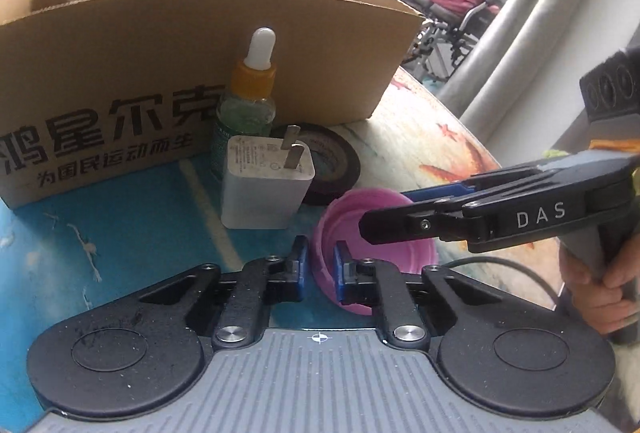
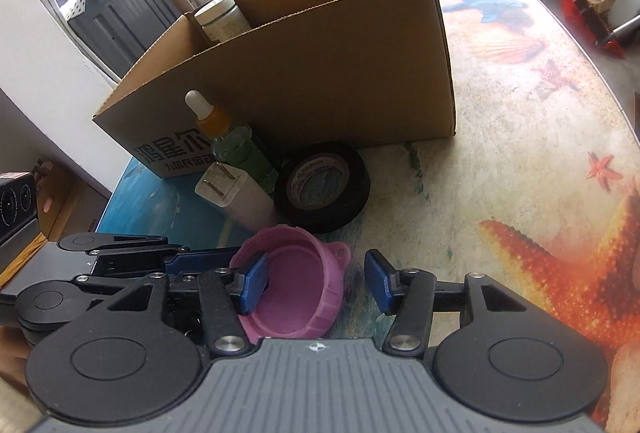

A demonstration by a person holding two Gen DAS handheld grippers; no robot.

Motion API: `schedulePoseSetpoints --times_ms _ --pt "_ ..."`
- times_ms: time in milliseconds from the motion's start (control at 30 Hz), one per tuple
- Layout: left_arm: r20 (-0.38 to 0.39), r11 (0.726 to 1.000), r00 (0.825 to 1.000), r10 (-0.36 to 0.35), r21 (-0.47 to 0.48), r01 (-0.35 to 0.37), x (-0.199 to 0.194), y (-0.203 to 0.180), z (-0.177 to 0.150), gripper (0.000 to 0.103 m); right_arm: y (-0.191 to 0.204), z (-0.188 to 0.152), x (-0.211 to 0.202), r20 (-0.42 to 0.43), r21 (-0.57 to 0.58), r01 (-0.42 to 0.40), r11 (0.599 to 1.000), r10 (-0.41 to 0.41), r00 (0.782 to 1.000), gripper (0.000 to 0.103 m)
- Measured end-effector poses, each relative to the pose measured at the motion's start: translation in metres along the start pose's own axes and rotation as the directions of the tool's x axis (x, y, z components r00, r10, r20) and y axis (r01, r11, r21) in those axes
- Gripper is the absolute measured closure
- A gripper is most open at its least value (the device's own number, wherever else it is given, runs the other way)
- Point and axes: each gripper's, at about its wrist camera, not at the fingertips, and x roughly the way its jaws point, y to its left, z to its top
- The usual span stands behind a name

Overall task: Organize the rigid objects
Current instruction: 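Move the right gripper to the pink cap and grasp its rim, then lift the pink cap and carry it into the cardboard box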

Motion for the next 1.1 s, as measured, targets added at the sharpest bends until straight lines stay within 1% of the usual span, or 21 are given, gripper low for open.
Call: schedulePoseSetpoints --times_ms 100,133,167,200,233,267,400,467,600,733,800,900,1033,1100 --pt "0.021 0.995 0.998 0.052 0.087 -0.053 -0.001 -0.013 -0.004 0.093 0.005 -0.005 -0.001 0.007 -0.023 0.003 1.0 -0.002 1.0 0.05" --pt "0.035 0.989 0.996 0.077 0.125 -0.081 -0.002 -0.018 -0.007 0.093 0.006 -0.008 -0.001 0.008 -0.029 0.001 1.0 -0.001 1.0 0.058" --pt "0.055 0.981 0.994 0.095 0.162 -0.103 -0.004 -0.023 -0.009 0.093 0.008 -0.011 -0.002 0.014 -0.035 0.004 0.999 -0.003 1.0 0.061" --pt "0.068 0.974 0.992 0.108 0.195 -0.119 -0.005 -0.028 -0.01 0.093 0.01 -0.014 -0.003 0.023 -0.048 0.019 0.999 -0.018 1.0 0.063" --pt "0.077 0.967 0.99 0.114 0.218 -0.129 -0.006 -0.032 -0.011 0.093 0.013 -0.018 -0.004 0.04 -0.065 0.052 0.997 -0.049 0.998 0.071" --pt "0.085 0.964 0.99 0.116 0.229 -0.133 -0.009 -0.034 -0.011 0.094 0.014 -0.021 -0.005 0.052 -0.071 0.076 0.995 -0.073 0.996 0.074" --pt "0.117 0.957 0.987 0.111 0.256 -0.138 -0.017 -0.04 -0.013 0.095 0.01 -0.032 -0.014 0.092 -0.015 0.067 0.998 -0.065 0.994 0.076" --pt "0.147 0.944 0.983 0.112 0.293 -0.152 -0.023 -0.048 -0.013 0.096 0.011 -0.036 -0.022 0.127 0.0 0.07 0.998 -0.069 0.989 0.08" --pt "0.211 0.932 0.972 0.101 0.321 -0.166 -0.037 -0.061 -0.006 0.096 0.021 -0.037 -0.047 0.229 -0.026 0.11 0.994 -0.101 0.968 0.082" --pt "0.268 0.94 0.96 0.074 0.302 -0.157 -0.054 -0.063 0.006 0.096 0.033 -0.028 -0.072 0.303 -0.062 0.131 0.989 -0.106 0.947 0.082" --pt "0.303 0.943 0.95 0.071 0.29 -0.163 -0.063 -0.062 0.01 0.096 0.039 -0.023 -0.082 0.34 -0.078 0.137 0.987 -0.103 0.935 0.082" --pt "0.339 0.94 0.938 0.071 0.291 -0.177 -0.072 -0.062 0.02 0.096 0.046 -0.013 -0.093 0.375 -0.09 0.129 0.988 -0.086 0.923 0.082" --pt "0.402 0.926 0.91 0.099 0.298 -0.232 -0.086 -0.06 0.036 0.096 0.058 0.008 -0.101 0.425 -0.12 0.123 0.985 -0.061 0.903 0.082" --pt "0.42 0.925 0.901 0.106 0.29 -0.244 -0.089 -0.053 0.047 0.096 0.066 0.021 -0.103 0.446 -0.126 0.116 0.985 -0.048 0.894 0.081"
